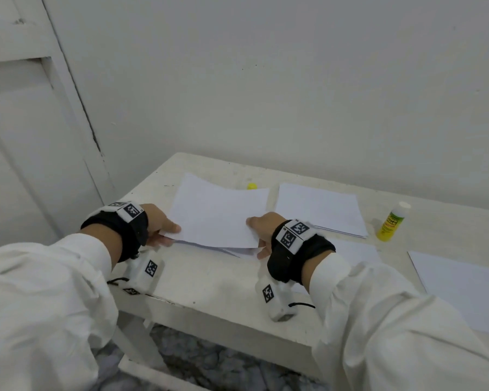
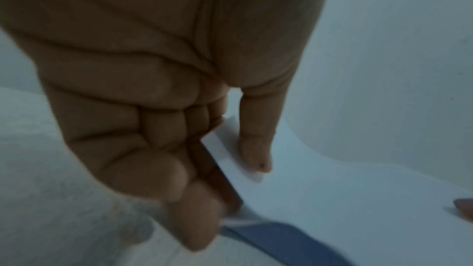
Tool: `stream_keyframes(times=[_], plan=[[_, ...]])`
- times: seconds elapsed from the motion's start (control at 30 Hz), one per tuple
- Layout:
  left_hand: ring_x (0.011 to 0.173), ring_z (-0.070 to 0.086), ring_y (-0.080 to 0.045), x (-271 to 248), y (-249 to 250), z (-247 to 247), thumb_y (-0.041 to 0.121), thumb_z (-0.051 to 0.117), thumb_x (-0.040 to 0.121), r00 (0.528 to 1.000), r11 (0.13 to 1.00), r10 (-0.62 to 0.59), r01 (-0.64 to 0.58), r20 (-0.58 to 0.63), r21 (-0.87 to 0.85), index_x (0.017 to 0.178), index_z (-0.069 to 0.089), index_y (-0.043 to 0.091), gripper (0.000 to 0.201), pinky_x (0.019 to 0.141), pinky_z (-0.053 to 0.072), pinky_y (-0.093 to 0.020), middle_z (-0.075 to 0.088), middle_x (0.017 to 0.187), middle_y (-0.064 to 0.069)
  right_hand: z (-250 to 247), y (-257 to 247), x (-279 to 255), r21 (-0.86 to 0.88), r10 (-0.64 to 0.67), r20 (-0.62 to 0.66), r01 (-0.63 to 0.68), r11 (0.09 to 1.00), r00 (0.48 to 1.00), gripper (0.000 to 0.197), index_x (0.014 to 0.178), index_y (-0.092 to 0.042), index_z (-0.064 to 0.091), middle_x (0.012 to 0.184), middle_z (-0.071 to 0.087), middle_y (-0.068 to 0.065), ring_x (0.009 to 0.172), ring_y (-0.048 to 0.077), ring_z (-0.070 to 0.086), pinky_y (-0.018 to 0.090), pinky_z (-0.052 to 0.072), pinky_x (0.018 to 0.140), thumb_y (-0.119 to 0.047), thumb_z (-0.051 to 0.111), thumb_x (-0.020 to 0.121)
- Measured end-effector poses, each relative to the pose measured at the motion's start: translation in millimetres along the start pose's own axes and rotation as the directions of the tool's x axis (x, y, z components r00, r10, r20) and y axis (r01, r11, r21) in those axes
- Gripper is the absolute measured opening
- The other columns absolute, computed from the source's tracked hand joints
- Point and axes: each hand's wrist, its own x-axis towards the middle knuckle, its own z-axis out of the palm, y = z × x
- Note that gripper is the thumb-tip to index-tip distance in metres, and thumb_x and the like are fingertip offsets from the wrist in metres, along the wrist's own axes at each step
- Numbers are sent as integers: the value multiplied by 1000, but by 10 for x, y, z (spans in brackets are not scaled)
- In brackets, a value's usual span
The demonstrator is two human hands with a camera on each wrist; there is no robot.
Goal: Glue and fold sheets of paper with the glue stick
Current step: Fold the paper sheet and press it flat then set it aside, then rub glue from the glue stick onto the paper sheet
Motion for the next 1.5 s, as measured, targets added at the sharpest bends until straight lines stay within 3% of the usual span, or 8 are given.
stream_keyframes(times=[0.23, 0.4, 0.6, 0.7, 0.9, 1.0, 1.2, 1.5], plan=[[42, 63, -19, -117, 50, -16, 20, 54, 97, 1000, 997, -13, 13, -2, -82, 92, 49, 10, 12, 39, 36, -14, 72, 76, -18, 0, -3, 12, -48, -58, 37, 59, 997, 998, 11, 109, -16, 45, 98, 48, 6, 65, 14, 49, 16, 45, 33, -22, 44, 99], [69, 63, -16, -271, 171, 71, 11, 67, 87, 994, 991, 98, -102, -53, -81, 89, 54, 10, 13, 52, 39, -23, 60, 92, -2, -193, 51, -101, 209, 58, -7, -55, 976, 998, 25, 107, -1, 42, 97, 57, 19, 70, 34, 65, 45, 56, 55, -23, 49, 99], [66, 64, -19, -574, 598, 817, -3, 68, 82, 919, 919, 389, -383, 57, -93, 112, 49, 13, 39, 55, 50, -24, 62, 86, -10, -1034, 706, -315, 237, 74, -165, -33, 971, 984, 27, 74, -11, 43, 90, 57, 14, 67, 24, 62, 26, 52, 43, 5, 57, 89], [63, 62, -23, -697, 739, 1234, -4, 69, 80, 854, 870, 480, -492, 199, 12, 111, 43, 18, 46, 51, 52, -23, 52, 82, -6, -1390, 1057, -465, 246, 132, -224, -75, 966, 966, 20, 86, -4, 51, 97, 55, 17, 74, 29, 59, 24, 50, 41, 12, 62, 82], [44, 58, -7, -683, 808, 1694, 3, 73, 80, 814, 790, 404, -540, 417, 290, 79, 64, 19, 18, 51, 50, -15, 59, 62, 3, -1644, 1491, -628, 132, 266, -272, -238, 962, 925, 29, 100, -4, 53, 90, 58, 14, 56, 25, 56, 23, 49, 41, 1, 72, 79], [38, 55, -3, -686, 793, 1781, 5, 74, 80, 809, 757, 358, -544, 467, 362, 78, 65, 19, 17, 47, 48, -13, 61, 60, 3, -1638, 1543, -646, 102, 303, -249, -286, 953, 920, 29, 104, -3, 54, 94, 58, 16, 55, 26, 57, 23, 51, 42, 2, 70, 80], [39, 52, -3, -681, 776, 1869, 11, 77, 77, 813, 692, 325, -552, 483, 465, 81, 68, 22, 15, 57, 48, -18, 62, 63, 2, -1594, 1586, -629, 55, 343, -256, -340, 939, 904, 33, 109, 1, 56, 83, 62, 18, 67, 31, 59, 48, 53, 88, 0, 72, 79], [36, 51, -1, -698, 778, 1890, 7, 78, 76, 821, 697, 310, -539, 479, 473, 82, 69, 18, 15, 48, 44, -13, 64, 63, 1, -1601, 1600, -584, 26, 322, -254, -326, 945, 912, 25, 103, 1, 56, 82, 59, 17, 72, 32, 59, 50, 51, 91, 1, 69, 82]])
